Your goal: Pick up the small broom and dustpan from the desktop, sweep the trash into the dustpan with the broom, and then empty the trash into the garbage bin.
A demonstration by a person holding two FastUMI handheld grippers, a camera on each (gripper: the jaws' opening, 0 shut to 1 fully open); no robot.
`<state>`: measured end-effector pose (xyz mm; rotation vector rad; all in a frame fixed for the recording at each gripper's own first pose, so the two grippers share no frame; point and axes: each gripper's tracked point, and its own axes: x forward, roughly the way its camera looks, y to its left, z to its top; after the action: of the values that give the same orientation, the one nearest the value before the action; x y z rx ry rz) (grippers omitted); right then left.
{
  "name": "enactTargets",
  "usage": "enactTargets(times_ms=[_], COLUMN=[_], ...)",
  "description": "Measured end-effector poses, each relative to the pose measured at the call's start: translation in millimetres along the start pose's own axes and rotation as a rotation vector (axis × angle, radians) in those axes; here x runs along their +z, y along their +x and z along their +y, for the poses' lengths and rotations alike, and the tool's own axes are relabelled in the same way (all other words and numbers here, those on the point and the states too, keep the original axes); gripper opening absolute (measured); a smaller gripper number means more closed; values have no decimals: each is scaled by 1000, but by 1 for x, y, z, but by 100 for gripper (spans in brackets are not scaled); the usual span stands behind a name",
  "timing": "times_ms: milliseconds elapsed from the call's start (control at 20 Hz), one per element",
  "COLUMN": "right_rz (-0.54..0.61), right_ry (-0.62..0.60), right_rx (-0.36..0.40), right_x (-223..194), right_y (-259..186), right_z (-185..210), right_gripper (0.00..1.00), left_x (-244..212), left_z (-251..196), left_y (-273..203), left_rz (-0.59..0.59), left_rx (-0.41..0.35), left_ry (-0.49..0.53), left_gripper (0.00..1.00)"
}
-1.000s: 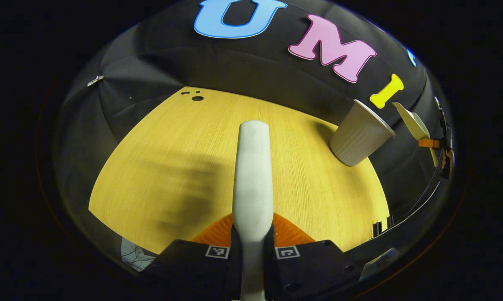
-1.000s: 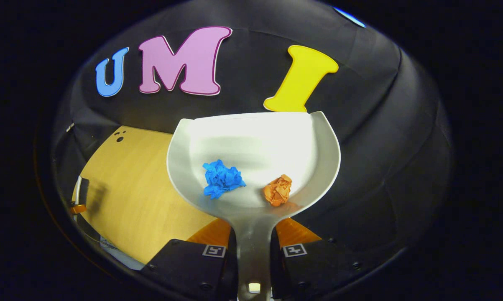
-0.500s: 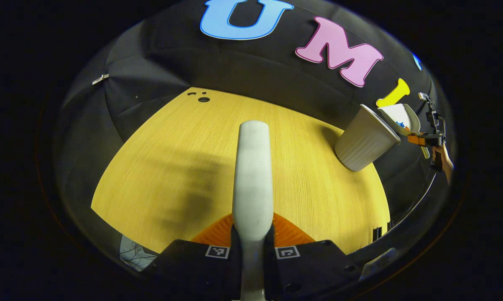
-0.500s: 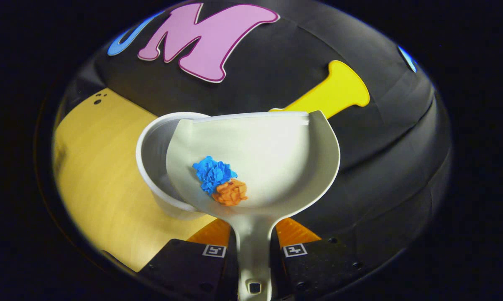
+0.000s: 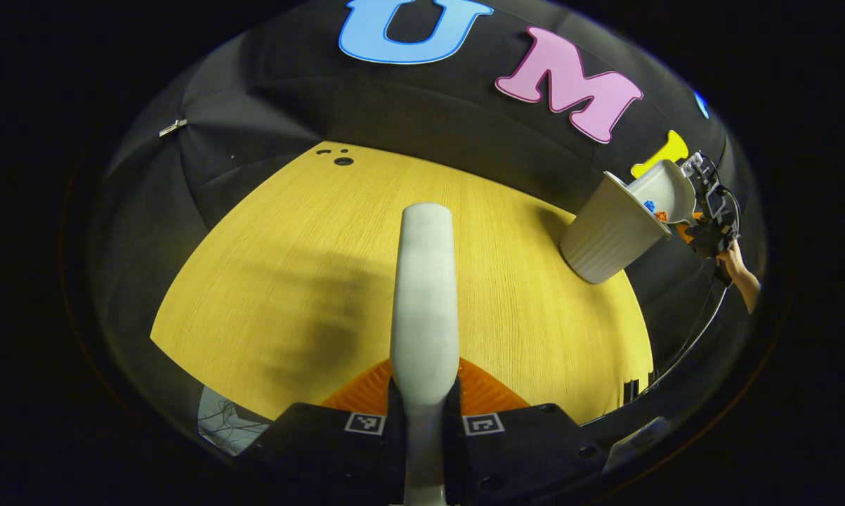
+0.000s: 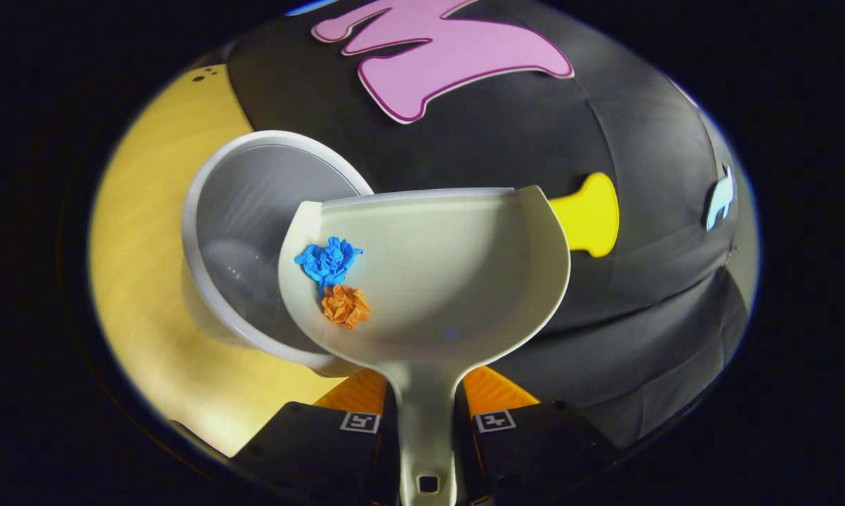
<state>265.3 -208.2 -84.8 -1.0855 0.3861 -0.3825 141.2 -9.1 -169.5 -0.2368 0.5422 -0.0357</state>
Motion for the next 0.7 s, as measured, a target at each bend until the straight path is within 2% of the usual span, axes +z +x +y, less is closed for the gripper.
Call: enactTargets(times_ms=[100,300,350,400,500,700], right_rz=[-9,-28,-29,-30,-28,-30], right_ry=[-88,-227,-250,-271,-321,-324], right_rx=[-21,-80,-83,-85,-97,-96], right_x=[-1,-11,-18,-21,-32,-38], right_y=[6,-10,-13,-13,-16,-8], right_z=[-8,-28,-32,-37,-46,-48], right_gripper=[34,34,29,34,34,34], left_x=[-4,-9,-9,-10,-11,-13], left_z=[-2,-8,-8,-7,-7,-3], left_y=[0,-2,-3,-3,-4,-5], left_rz=[0,1,2,4,6,12], left_rx=[-1,-10,-9,-7,-4,0], left_ry=[-7,-11,-8,-4,-6,-9], left_gripper=[26,26,26,26,26,26])
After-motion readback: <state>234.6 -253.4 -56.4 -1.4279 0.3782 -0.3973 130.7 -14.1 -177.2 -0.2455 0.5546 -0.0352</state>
